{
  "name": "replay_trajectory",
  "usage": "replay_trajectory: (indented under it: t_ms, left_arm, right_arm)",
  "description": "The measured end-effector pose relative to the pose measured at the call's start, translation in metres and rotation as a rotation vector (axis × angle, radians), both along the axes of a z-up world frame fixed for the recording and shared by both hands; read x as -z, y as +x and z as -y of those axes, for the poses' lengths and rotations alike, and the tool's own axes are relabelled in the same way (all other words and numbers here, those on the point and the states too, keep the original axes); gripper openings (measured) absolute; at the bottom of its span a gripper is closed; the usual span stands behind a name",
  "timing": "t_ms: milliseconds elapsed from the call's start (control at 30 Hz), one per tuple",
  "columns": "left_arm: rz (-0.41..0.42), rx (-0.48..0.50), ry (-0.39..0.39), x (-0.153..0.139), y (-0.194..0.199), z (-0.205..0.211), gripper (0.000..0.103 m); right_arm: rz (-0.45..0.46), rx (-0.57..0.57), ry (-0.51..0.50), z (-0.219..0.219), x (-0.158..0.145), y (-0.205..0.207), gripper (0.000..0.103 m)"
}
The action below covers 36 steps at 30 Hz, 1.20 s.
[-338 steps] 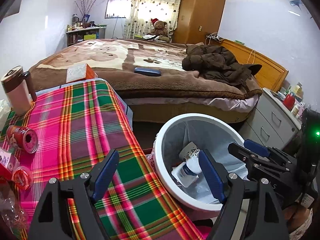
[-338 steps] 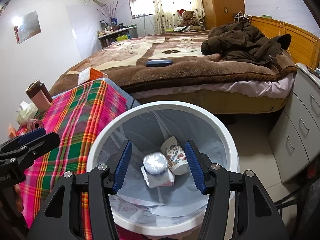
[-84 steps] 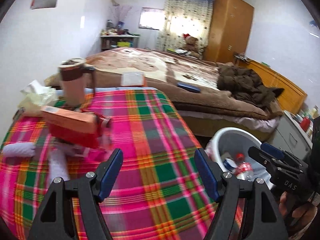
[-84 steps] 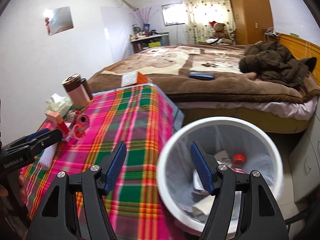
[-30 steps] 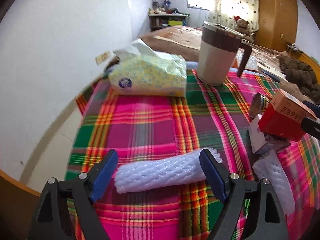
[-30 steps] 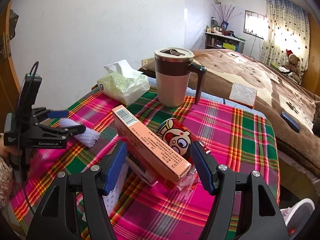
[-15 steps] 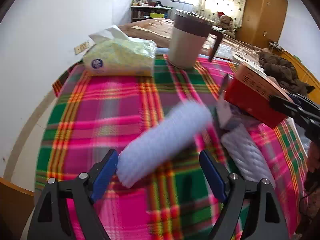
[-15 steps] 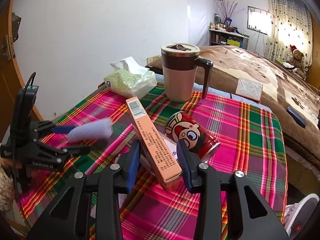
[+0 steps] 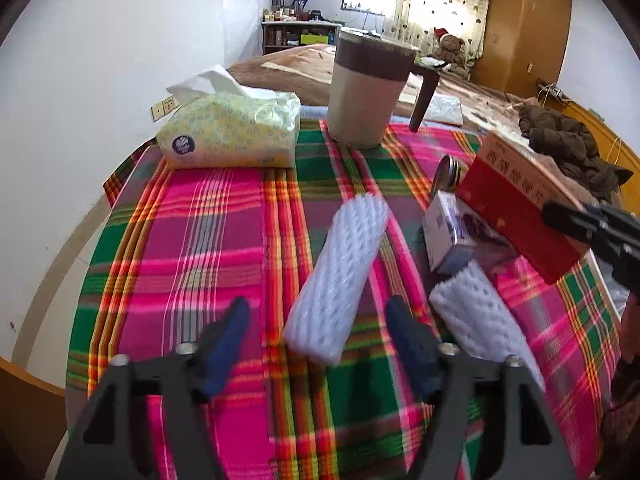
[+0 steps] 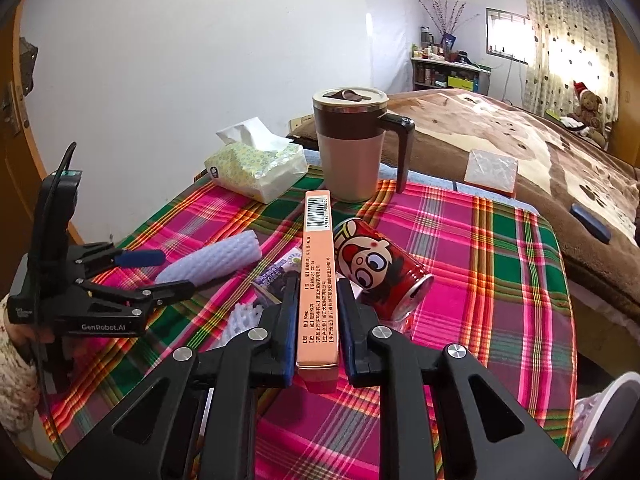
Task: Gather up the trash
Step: 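Grasp a white foam net with the left gripper while the right gripper grasps the long orange box, then carry the foam net and orange box over the bin and open both grippers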
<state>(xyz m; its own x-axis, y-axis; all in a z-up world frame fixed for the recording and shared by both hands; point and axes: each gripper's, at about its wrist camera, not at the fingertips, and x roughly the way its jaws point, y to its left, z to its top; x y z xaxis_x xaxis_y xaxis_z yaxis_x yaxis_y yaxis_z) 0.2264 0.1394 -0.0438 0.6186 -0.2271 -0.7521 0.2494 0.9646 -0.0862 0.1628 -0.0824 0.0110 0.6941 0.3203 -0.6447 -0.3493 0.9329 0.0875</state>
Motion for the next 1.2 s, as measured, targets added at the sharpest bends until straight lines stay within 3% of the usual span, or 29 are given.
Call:
replay_trajectory:
  t_ms: [267, 333, 367, 433, 500, 833, 1200]
  left_arm:
    - [-0.042, 0.011, 0.008, 0.013, 0.023, 0.013, 0.073]
    - [-0.040, 0.015, 0.017, 0.014, 0.025, 0.016, 0.054]
    - [-0.041, 0.017, 0.022, 0.014, 0.025, 0.018, 0.051]
    - [-0.041, 0.021, 0.031, 0.014, 0.024, 0.021, 0.035]
    - [-0.044, 0.023, 0.036, 0.013, 0.023, 0.022, 0.029]
    - [-0.001, -0.009, -0.012, -0.004, -0.001, 0.028, 0.027]
    - [0.078, 0.034, -0.048, -0.039, -0.043, 0.064, 0.027]
  right_arm:
    - [0.005, 0.009, 0.017, 0.005, -0.001, -0.002, 0.018]
    - [0.009, 0.011, 0.016, 0.006, -0.002, -0.002, 0.018]
    - [0.009, 0.011, 0.019, 0.008, -0.002, -0.003, 0.018]
    - [0.013, 0.016, 0.024, 0.010, -0.003, -0.004, 0.018]
    - [0.016, 0.016, 0.029, 0.012, -0.004, -0.005, 0.018]
    - [0.030, 0.031, 0.066, 0.027, -0.008, -0.018, 0.018]
    - [0.062, 0.083, 0.110, 0.056, -0.017, -0.043, 0.018]
